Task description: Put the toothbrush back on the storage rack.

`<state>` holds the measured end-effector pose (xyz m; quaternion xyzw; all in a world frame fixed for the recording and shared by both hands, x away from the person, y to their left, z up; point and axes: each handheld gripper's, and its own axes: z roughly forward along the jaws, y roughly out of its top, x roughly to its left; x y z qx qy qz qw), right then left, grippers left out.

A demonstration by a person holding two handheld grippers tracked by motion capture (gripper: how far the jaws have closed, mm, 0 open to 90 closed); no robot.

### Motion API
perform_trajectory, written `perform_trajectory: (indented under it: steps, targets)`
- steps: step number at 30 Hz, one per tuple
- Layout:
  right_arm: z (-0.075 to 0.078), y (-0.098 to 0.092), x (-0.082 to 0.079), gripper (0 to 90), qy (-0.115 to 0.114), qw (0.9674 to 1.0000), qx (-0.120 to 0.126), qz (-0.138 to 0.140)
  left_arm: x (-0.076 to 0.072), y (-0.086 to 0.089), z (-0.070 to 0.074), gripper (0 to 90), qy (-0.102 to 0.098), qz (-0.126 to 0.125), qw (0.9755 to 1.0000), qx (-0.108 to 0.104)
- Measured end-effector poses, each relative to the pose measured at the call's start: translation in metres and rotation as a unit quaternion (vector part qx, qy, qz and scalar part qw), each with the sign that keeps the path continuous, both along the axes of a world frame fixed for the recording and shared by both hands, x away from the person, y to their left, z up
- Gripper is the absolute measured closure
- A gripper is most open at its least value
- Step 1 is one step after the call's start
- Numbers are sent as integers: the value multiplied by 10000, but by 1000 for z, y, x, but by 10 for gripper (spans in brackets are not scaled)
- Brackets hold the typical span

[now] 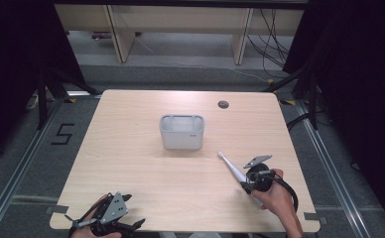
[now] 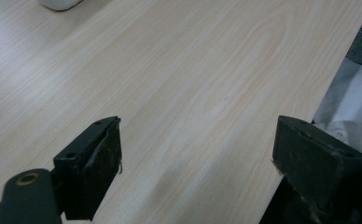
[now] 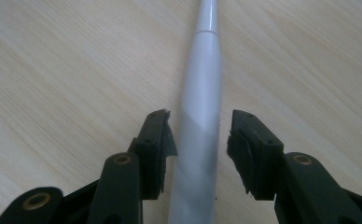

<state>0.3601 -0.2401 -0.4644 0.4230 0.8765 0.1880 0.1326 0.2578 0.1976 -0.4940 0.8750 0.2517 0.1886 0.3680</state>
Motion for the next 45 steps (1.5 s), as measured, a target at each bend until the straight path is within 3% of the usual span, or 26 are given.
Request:
perform_trajectory:
  steps: [2,3,5,6,8,9,12,14,15,16,18,20,23,24,26,30,34,37,38,39,40,45]
  targets:
    - [-1,1,5,572,174,9998,-97,12,0,0,1,153,3,3,10000,4]
    - [-1,2,6,574,218,9997,-147,4,1,1,3,153,29,-35,9999,142]
    - [-2,2,9,574,284,9993,-200,128,0,0,1,153,28,-3,10000,70]
    - [-2,3,10,580,368,9991,-182,65,0,-1,0,153,9,11,10000,-21]
    - [-2,4,13,590,425,9988,-223,39,0,0,1,152,13,-11,10000,14]
    - [-2,3,15,591,459,9986,-259,79,1,1,3,153,20,-46,9999,157]
    - [-5,7,19,603,587,9978,-287,70,1,0,1,153,21,-23,10000,93]
    - [-5,7,21,608,580,9976,-336,150,0,-1,0,153,7,7,10000,-24]
    - [-6,8,22,617,616,9975,-315,129,0,0,2,152,61,-22,9999,105]
    - [-6,9,22,621,641,9973,-345,137,0,-1,2,152,1,-7,10000,35]
    - [-8,10,25,627,614,9971,-384,233,1,0,2,153,-2,-52,9999,161]
    - [-8,13,27,635,684,9965,-433,204,0,-1,0,152,-3,-26,10000,24]
    - [-9,17,30,654,775,9952,-546,223,0,-1,2,152,34,-44,10000,34]
    - [-9,19,30,650,829,9944,-604,242,1,0,2,152,16,-64,9999,145]
    - [-11,21,33,657,890,9934,-654,321,0,-1,-1,153,20,-30,10000,1]
    - [-10,23,36,659,975,9918,-751,356,0,-1,2,153,21,-35,10000,63]
    - [-10,25,39,660,1128,9897,-812,341,-1,-1,1,152,-1,-21,10000,-51]
    - [-10,24,44,661,1235,9875,-846,490,0,0,2,153,9,-51,9999,120]
    - [-9,26,44,661,1290,9867,-892,436,0,-1,-1,153,21,-16,10000,-6]
    - [-9,26,46,661,1296,9856,-944,543,-1,-1,-1,153,26,-28,10000,-2]
    - [-9,29,44,661,1396,9849,-972,321,-1,-1,0,153,19,-25,10000,19]
    - [-10,27,50,662,1440,9831,-974,570,-1,-2,-1,153,36,-50,10000,20]
